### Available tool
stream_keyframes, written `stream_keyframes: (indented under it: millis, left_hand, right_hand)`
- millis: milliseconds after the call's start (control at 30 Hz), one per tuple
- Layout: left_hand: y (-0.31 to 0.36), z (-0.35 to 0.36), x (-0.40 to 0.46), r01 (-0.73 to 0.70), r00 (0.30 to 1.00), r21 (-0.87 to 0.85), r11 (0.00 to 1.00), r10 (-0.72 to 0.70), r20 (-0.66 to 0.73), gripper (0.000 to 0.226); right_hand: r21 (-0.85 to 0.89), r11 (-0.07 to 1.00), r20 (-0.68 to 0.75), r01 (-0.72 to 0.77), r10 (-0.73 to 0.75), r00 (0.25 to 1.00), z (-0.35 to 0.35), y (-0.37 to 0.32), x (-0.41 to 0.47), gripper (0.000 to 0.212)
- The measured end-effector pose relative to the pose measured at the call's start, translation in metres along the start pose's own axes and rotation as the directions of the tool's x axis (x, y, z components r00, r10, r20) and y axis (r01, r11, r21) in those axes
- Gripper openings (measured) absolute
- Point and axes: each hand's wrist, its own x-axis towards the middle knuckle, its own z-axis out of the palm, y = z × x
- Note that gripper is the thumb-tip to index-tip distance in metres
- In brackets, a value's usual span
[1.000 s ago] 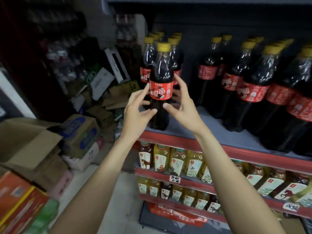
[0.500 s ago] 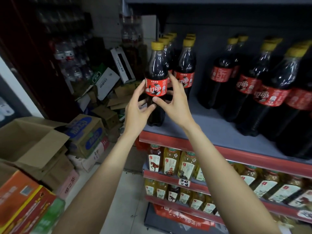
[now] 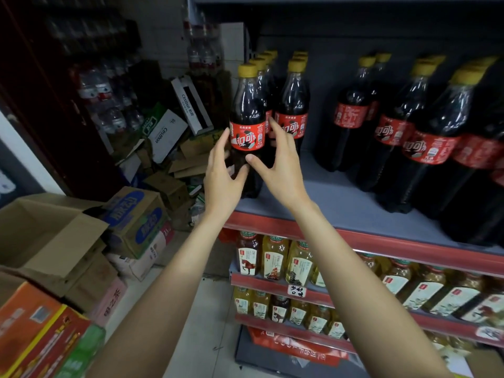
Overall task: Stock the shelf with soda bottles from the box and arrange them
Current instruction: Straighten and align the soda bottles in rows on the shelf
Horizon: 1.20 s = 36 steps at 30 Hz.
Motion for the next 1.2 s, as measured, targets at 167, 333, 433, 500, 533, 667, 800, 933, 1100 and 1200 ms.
stream_keyframes:
  millis: [167, 333, 433, 500, 533, 667, 800, 933, 1100, 1200]
  left_hand:
    - [0.024, 0.018, -0.03, -0.244, 0.935, 0.125, 0.962, 0.267, -0.233, 0.044]
    - [0.05, 0.06, -0.037, -0.386, 0.922, -0.083, 0.919, 0.387, -0.006, 0.028]
    - [0.064, 0.1, -0.018, -0.108, 0.965, -0.208, 0.972, 0.153, 0.212, 0.038]
    - [0.067, 0.125, -0.001, 0.046, 0.965, -0.266, 0.963, 0.026, 0.262, 0.044]
    - [0.067, 0.135, 0.008, 0.093, 0.967, -0.291, 0.952, -0.017, 0.254, 0.045]
    - [0.06, 0.166, 0.041, 0.272, 0.948, -0.393, 0.878, -0.174, 0.268, 0.047]
    - [0.051, 0.19, 0.067, 0.402, 0.885, -0.384, 0.831, -0.246, 0.395, 0.047]
    - [0.05, 0.195, 0.076, 0.465, 0.855, -0.335, 0.819, -0.319, 0.408, 0.054]
    - [0.047, 0.18, 0.057, 0.366, 0.902, -0.316, 0.876, -0.249, 0.353, 0.055]
    - [0.051, 0.174, 0.049, 0.312, 0.919, -0.346, 0.885, -0.188, 0.347, 0.048]
  right_hand:
    - [-0.056, 0.996, -0.097, 0.064, -0.069, 0.993, -0.044, 0.015, -0.029, 0.052]
    - [-0.21, 0.977, -0.122, 0.026, -0.052, 0.991, -0.095, 0.057, -0.041, 0.044]
    - [-0.255, 0.966, -0.067, -0.046, 0.03, 0.997, -0.111, 0.078, -0.033, 0.057]
    - [-0.27, 0.958, 0.002, -0.102, 0.106, 0.994, -0.112, 0.087, -0.024, 0.068]
    - [-0.276, 0.953, 0.032, -0.126, 0.14, 0.99, -0.11, 0.091, -0.018, 0.073]
    - [-0.296, 0.935, 0.05, -0.194, 0.218, 0.975, -0.098, 0.1, 0.007, 0.082]
    - [-0.243, 0.939, -0.022, -0.244, 0.246, 0.969, -0.09, 0.097, 0.021, 0.087]
    - [-0.271, 0.929, -0.094, -0.253, 0.236, 0.967, -0.086, 0.102, 0.024, 0.091]
    - [-0.264, 0.922, -0.064, -0.283, 0.276, 0.959, -0.101, 0.108, 0.036, 0.099]
    - [-0.208, 0.94, -0.041, -0.271, 0.268, 0.962, -0.103, 0.108, 0.044, 0.099]
